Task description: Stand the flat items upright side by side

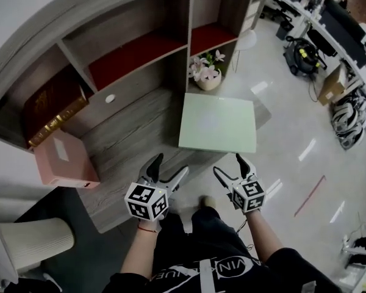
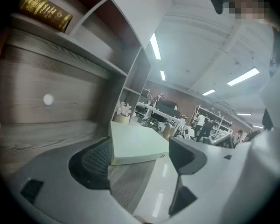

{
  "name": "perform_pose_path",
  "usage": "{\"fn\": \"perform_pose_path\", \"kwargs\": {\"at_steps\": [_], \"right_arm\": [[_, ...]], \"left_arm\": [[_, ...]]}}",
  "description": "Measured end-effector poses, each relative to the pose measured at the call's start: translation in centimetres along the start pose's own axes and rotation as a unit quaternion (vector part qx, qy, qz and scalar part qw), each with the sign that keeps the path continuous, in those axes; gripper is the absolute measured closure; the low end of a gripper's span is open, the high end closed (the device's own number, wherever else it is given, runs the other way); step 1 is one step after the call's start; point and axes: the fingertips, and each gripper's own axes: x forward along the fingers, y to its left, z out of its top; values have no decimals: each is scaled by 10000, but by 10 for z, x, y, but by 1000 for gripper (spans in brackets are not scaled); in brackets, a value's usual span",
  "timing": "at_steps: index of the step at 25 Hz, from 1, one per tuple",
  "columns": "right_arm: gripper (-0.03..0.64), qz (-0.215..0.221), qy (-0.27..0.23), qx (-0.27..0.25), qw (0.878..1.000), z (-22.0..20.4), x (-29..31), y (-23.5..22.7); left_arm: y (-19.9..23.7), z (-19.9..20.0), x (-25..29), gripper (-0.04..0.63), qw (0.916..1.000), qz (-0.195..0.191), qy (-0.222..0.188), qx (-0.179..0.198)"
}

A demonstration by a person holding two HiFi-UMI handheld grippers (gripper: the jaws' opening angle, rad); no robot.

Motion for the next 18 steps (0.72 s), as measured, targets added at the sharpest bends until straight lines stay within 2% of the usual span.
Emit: {"fn": "perform_pose_path", "kwargs": {"at_steps": [4, 9, 13, 18], "right_arm": [[202, -336, 125, 35, 9994, -13, -20, -57], [202, -439, 495, 38, 9978, -42, -24, -109], [202, -339, 684, 51, 9971, -54, -11, -134], [202, 17, 771, -3, 9970, -59, 6, -138]], "left_arm": [[7, -26, 38, 219, 9992, 254, 297, -74], [31, -70, 75, 217, 9942, 678, 828, -117], [48, -87, 98, 213, 9901, 935, 1040, -111], [48, -92, 124, 212, 9900, 882, 1097, 101]]}}
